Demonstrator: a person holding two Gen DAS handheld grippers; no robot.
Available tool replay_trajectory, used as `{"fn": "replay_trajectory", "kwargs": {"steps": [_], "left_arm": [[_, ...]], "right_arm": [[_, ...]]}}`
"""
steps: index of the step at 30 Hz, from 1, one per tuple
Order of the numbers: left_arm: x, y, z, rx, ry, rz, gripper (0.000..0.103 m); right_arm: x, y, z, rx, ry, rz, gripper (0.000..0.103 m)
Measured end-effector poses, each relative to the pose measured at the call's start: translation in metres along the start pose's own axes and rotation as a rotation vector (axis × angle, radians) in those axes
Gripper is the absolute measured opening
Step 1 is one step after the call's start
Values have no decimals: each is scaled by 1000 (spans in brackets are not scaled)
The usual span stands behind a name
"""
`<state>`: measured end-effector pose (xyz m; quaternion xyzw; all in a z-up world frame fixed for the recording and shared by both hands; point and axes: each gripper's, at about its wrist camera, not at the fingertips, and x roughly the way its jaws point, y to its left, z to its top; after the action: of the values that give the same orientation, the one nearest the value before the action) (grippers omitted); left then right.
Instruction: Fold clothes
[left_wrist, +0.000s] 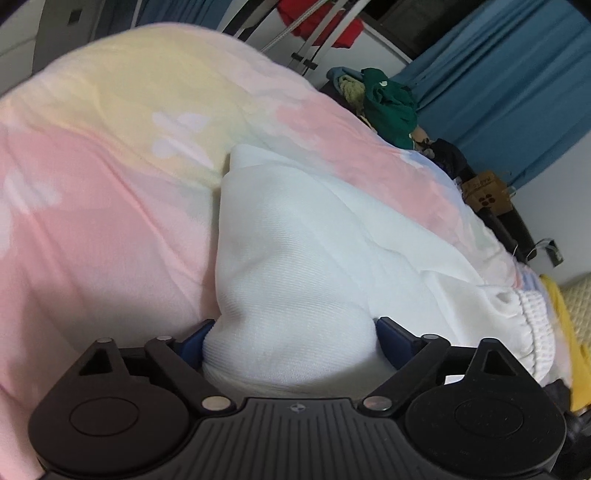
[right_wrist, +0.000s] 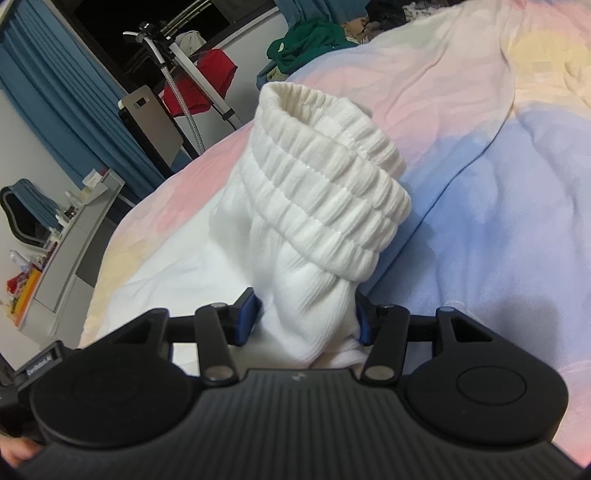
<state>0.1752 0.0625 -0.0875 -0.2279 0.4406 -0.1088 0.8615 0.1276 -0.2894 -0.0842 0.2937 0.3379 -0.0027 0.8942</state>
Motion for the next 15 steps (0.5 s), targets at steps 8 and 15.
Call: {"fn": "replay_trajectory", "kwargs": {"steps": [8,15], "left_arm": [[-11,-21,-5,99,-56,33,69],[-36,-48,-7,188,-126,-12,56]], "right_arm": [[-11,10,2,-50,-38,-10,44],[-37,20,21,-46,-83,8,36]]}}
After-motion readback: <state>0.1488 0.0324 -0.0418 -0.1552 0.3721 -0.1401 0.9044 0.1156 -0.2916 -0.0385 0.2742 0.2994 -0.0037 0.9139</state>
